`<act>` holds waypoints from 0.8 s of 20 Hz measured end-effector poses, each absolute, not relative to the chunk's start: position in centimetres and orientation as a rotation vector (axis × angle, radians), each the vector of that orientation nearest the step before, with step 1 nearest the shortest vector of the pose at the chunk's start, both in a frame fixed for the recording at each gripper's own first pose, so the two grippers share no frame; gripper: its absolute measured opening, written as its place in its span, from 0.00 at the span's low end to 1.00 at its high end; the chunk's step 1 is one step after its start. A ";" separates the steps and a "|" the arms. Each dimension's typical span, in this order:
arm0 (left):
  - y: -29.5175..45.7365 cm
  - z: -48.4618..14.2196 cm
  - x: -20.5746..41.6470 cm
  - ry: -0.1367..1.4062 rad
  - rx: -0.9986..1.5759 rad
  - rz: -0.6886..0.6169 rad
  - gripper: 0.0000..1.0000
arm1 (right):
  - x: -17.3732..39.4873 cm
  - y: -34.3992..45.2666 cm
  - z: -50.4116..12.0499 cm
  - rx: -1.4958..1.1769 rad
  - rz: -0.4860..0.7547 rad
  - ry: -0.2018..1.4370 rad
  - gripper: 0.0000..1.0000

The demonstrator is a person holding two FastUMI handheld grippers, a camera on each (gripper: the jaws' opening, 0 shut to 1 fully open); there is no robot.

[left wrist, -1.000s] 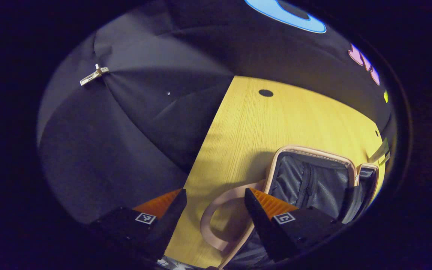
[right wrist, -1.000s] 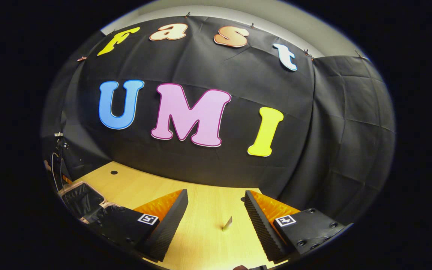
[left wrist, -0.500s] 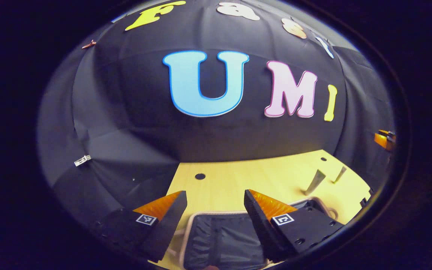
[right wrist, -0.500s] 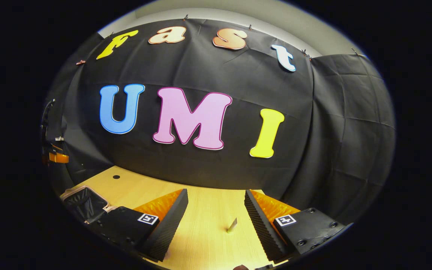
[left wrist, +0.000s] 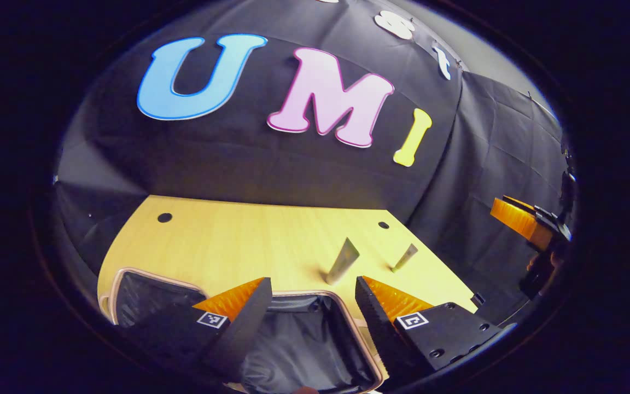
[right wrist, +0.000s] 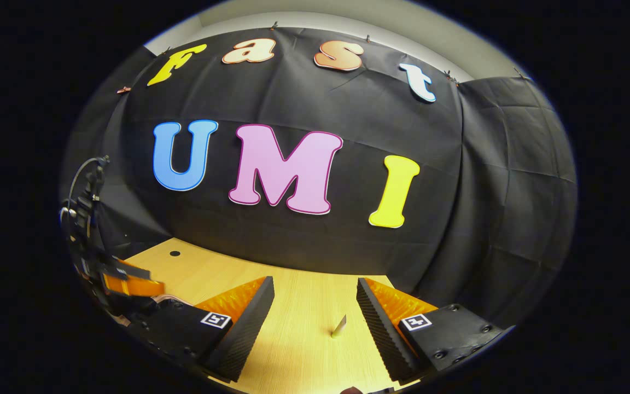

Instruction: First open the suitcase, pack the skin care products into it, and then close the suitcase.

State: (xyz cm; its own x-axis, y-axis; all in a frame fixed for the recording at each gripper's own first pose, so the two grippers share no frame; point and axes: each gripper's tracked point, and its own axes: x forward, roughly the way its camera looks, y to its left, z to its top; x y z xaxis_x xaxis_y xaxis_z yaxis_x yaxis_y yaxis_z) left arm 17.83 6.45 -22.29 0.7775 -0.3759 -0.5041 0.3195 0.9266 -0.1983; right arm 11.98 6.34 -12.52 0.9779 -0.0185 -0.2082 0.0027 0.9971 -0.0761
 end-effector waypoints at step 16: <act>-4.3 -41.2 31.9 0.903 0.099 -0.249 0.97 | 13.8 -7.9 -25.9 -0.079 0.031 0.456 0.96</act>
